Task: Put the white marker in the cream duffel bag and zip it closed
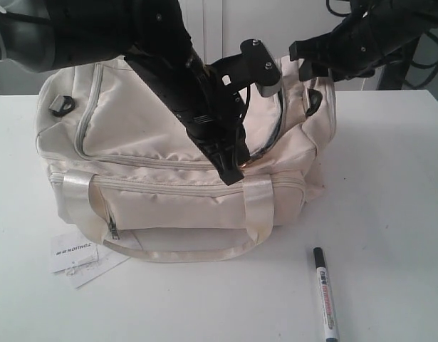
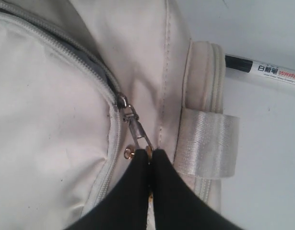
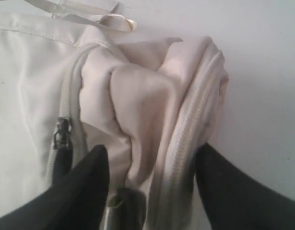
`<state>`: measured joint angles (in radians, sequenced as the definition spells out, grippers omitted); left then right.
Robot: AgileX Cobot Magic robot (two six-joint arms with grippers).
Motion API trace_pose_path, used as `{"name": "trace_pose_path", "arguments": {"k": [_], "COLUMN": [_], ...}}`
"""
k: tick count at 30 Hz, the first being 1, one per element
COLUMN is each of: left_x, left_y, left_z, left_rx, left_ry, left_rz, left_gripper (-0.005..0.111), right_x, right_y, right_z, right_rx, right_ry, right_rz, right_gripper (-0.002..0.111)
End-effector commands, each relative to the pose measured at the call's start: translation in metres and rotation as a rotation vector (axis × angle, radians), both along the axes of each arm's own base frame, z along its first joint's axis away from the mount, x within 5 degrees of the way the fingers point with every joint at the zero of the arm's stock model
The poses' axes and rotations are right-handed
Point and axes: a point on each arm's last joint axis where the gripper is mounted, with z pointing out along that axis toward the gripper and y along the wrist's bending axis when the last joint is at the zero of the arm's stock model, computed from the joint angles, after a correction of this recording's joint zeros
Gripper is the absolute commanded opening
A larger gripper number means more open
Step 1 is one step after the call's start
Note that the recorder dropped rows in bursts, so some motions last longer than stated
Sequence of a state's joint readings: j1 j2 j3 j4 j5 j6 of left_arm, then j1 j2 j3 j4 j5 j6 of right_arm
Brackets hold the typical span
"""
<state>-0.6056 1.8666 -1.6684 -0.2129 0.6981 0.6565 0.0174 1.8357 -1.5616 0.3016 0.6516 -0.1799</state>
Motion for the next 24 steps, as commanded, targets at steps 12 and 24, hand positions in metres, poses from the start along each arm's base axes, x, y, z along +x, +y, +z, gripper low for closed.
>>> {"name": "trace_pose_path", "arguments": {"k": [12, 24], "left_x": [-0.007, -0.006], "left_y": [0.0, 0.0], "left_z": [0.004, 0.004], "left_rx": [-0.018, -0.046], "left_ry": [0.062, 0.099], "left_rz": [0.059, 0.129], "left_gripper": [0.0, 0.0], "right_x": [-0.044, -0.019], "right_y": [0.021, 0.051], "right_z": [0.037, -0.008], "right_rx": [0.171, 0.063], "right_ry": [0.142, 0.183], "right_rz": [0.175, 0.154], "right_gripper": [0.06, 0.058]}}
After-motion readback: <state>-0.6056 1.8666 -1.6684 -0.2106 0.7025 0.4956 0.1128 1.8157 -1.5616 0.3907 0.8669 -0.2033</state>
